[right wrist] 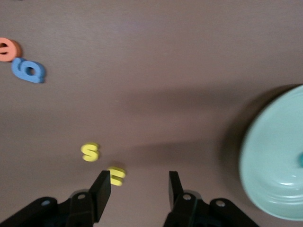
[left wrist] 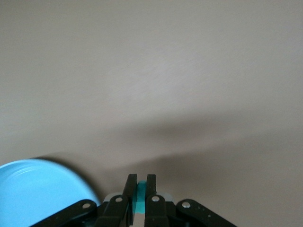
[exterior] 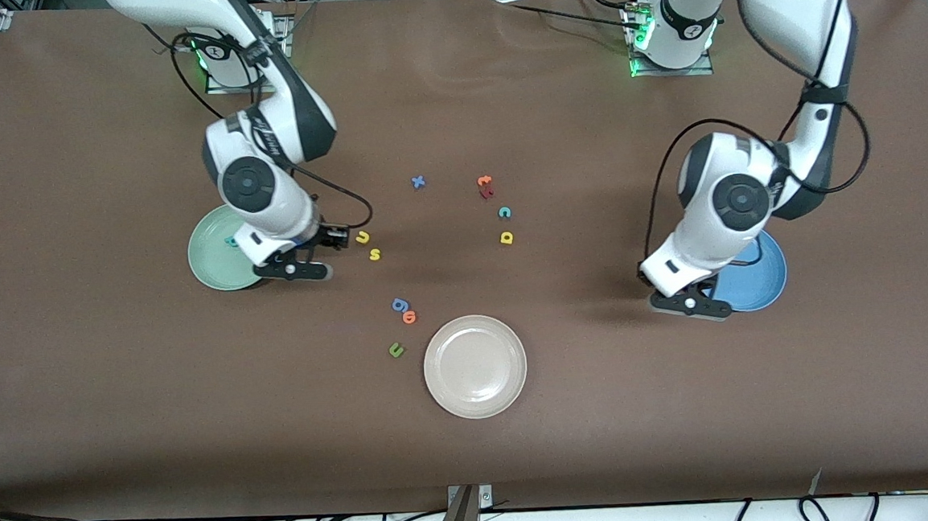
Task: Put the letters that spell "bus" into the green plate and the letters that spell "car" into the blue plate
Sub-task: 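Drop the teal letter on the blue plate while the right gripper withdraws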
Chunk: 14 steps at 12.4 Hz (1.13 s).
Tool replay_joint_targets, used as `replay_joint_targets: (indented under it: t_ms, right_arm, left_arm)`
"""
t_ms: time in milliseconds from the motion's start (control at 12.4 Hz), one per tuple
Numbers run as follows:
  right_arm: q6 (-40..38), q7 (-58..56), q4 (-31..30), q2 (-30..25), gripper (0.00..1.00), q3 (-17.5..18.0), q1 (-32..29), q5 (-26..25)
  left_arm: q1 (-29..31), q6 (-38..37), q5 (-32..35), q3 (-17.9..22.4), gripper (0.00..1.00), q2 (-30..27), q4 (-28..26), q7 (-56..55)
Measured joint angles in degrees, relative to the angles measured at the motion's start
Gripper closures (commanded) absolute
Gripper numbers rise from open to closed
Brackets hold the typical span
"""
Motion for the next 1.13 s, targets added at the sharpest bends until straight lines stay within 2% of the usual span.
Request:
replay_joint_targets:
  t_ms: [323, 645, 726, 968, 1130]
  right_arm:
    - [8.7, 5.9, 1.2, 6.3, 0.46, 0.1, 4.3, 0.0]
    - [11.4, 6.6, 1.2, 9.3, 0.46, 0.0, 5.5, 0.0]
    - [11.5, 6.6, 1.2, 9.6, 0.51, 0.0, 5.5, 0.0]
    - [11.5, 6.6, 1.2, 10.0, 0.78, -0.1, 5.5, 0.0]
    - [11.6, 6.6, 1.5, 10.0, 0.89, -0.1, 5.5, 0.0]
  left_arm:
    - [3.4, -2.3, -0.1, 3.2, 0.95, -6.4, -5.3, 10.1]
    - [5.9, -2.3, -1.0, 5.5, 0.92, -7.4, -9.4, 15.8]
    - [6.2, -2.3, -1.0, 6.0, 0.93, -7.4, -10.2, 16.0]
    - [7.1, -2.3, -1.0, 6.6, 0.93, -7.0, -12.6, 16.3]
    - [7.4, -2.3, -1.0, 6.7, 0.92, -6.0, -13.9, 16.3]
